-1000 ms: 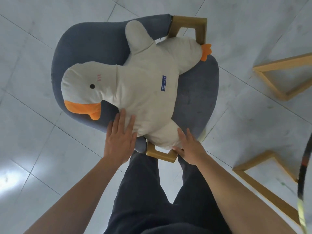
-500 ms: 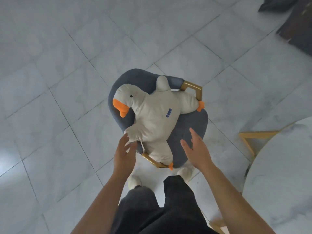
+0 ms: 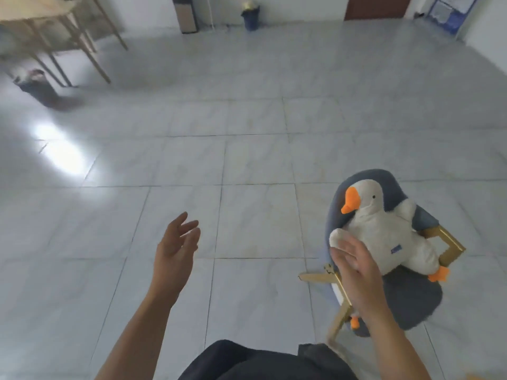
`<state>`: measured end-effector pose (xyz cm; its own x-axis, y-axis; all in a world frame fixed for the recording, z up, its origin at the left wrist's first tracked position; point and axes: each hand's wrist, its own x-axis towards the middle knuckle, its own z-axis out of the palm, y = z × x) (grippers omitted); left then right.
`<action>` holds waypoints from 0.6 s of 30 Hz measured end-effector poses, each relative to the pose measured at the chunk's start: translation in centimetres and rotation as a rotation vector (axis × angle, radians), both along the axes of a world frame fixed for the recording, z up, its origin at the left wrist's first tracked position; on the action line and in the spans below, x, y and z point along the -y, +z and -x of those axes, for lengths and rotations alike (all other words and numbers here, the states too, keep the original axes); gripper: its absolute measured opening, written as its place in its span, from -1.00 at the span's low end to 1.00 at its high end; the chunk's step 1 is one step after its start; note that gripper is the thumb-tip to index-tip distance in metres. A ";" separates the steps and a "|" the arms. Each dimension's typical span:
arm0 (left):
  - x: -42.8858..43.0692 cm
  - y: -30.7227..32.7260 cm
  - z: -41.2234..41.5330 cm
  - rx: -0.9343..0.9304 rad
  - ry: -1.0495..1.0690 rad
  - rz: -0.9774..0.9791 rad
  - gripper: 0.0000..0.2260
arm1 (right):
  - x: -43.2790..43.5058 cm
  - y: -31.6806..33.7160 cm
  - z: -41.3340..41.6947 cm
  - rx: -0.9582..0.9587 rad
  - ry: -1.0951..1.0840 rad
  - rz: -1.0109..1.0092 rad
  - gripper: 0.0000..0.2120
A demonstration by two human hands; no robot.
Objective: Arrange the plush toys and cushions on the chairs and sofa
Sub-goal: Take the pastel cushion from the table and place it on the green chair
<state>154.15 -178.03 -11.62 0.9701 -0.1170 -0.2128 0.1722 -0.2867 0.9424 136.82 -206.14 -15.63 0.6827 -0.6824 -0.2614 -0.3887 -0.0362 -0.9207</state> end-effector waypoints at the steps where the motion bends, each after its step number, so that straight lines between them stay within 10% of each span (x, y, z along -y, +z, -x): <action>1: -4.0 0.3 0.1 0.006 0.087 0.013 -0.62 | -2.3 0.4 -1.6 0.009 0.034 -0.008 -0.60; 18: -38.5 -0.6 8.4 -0.007 1.219 0.028 -0.50 | -40.2 2.2 -30.9 0.025 1.139 -0.013 -0.51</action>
<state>145.80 -139.53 -12.24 0.4461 0.8648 -0.2304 0.3195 0.0866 0.9436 167.69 -165.98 -13.40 0.9087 0.3405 -0.2415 -0.1175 -0.3465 -0.9307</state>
